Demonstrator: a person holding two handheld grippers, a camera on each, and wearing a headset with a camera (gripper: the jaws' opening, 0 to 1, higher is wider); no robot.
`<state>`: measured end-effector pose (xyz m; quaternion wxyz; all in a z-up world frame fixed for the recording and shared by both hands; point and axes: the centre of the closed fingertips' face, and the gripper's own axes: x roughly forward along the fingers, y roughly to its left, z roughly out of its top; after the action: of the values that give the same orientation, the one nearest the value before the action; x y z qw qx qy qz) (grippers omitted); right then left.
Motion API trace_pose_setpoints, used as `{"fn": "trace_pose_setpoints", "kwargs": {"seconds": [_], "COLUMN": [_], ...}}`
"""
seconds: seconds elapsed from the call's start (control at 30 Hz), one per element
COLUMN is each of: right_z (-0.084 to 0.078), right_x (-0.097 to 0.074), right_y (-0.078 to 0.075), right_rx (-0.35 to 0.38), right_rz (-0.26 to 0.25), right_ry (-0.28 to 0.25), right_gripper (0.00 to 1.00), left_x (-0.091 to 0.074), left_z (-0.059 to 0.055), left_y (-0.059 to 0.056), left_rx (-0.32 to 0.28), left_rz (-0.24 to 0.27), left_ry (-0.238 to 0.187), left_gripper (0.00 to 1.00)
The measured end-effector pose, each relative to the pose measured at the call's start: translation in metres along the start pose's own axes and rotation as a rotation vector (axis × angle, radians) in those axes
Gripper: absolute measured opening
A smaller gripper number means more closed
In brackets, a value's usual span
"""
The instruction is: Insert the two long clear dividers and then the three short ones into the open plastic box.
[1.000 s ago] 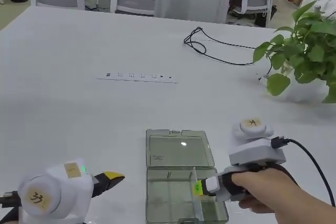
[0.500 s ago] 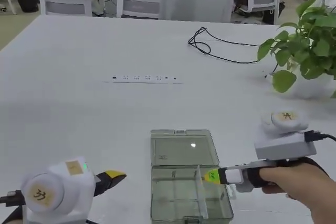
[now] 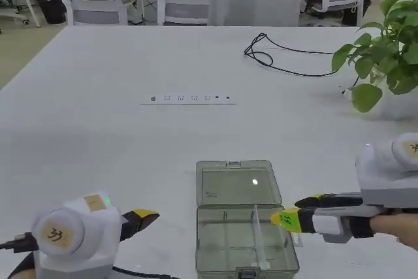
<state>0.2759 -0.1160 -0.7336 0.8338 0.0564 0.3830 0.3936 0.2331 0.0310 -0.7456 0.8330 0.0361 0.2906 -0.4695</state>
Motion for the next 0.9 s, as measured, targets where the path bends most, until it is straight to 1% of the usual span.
{"fn": "trace_pose_setpoints", "kwargs": {"seconds": [0.03, 0.07, 0.13, 0.23, 0.27, 0.33, 0.4, 0.43, 0.5, 0.53, 0.57, 0.6, 0.73, 0.77, 0.83, 0.87, 0.9], "right_z": [-0.001, -0.001, -0.004, -0.006, -0.008, -0.008, -0.015, -0.016, -0.020, -0.022, -0.024, -0.025, -0.028, -0.031, -0.034, -0.035, -0.036], "right_x": [-0.001, -0.004, -0.006, -0.011, -0.012, -0.014, -0.016, -0.017, -0.019, -0.020, -0.022, -0.023, -0.029, -0.030, -0.032, -0.033, -0.034], "right_y": [0.000, 0.001, 0.003, 0.005, 0.006, 0.008, 0.010, 0.011, 0.011, 0.011, 0.011, 0.011, 0.009, 0.007, 0.004, 0.003, 0.005], "right_rx": [-0.019, -0.064, -0.082, -0.132, -0.138, -0.183, -0.198, -0.209, -0.218, -0.238, -0.241, -0.247, -0.287, -0.296, -0.323, -0.339, -0.343], "right_rz": [0.003, 0.011, 0.021, 0.040, 0.046, 0.064, 0.077, 0.085, 0.096, 0.099, 0.101, 0.105, 0.107, 0.107, 0.100, 0.104, 0.107], "right_ry": [0.002, -0.004, -0.003, -0.020, -0.013, -0.032, -0.023, -0.031, -0.030, -0.036, -0.037, -0.040, -0.060, -0.059, -0.052, -0.058, -0.063], "right_gripper": [0.54, 0.56, 0.60, 0.64, 0.66, 0.69, 0.71, 0.73, 0.75, 0.75, 0.76, 0.77, 0.81, 0.82, 0.82, 0.82, 0.83], "left_x": [0.000, 0.000, 0.000, 0.000, 0.000, 0.000, -0.001, -0.001, -0.001, -0.001, -0.002, -0.002, -0.001, -0.001, 0.000, 0.000, 0.000], "left_z": [0.000, -0.001, -0.001, -0.005, -0.006, -0.008, -0.011, -0.014, -0.019, -0.021, -0.024, -0.026, -0.036, -0.038, -0.044, -0.046, -0.050], "left_y": [0.000, 0.001, 0.004, 0.008, 0.010, 0.013, 0.018, 0.020, 0.024, 0.028, 0.031, 0.032, 0.040, 0.041, 0.045, 0.046, 0.048], "left_rx": [-0.003, -0.010, -0.018, -0.038, -0.042, -0.055, -0.075, -0.083, -0.098, -0.101, -0.109, -0.113, -0.132, -0.137, -0.151, -0.153, -0.160], "left_rz": [0.003, 0.008, 0.018, 0.036, 0.045, 0.058, 0.076, 0.084, 0.103, 0.112, 0.123, 0.129, 0.159, 0.164, 0.175, 0.179, 0.187], "left_ry": [0.001, 0.002, 0.006, 0.021, 0.023, 0.034, 0.049, 0.059, 0.081, 0.088, 0.106, 0.112, 0.163, 0.169, 0.198, 0.207, 0.224], "left_gripper": [0.93, 0.93, 0.92, 0.91, 0.91, 0.90, 0.89, 0.88, 0.86, 0.85, 0.83, 0.82, 0.79, 0.78, 0.75, 0.74, 0.73]}}
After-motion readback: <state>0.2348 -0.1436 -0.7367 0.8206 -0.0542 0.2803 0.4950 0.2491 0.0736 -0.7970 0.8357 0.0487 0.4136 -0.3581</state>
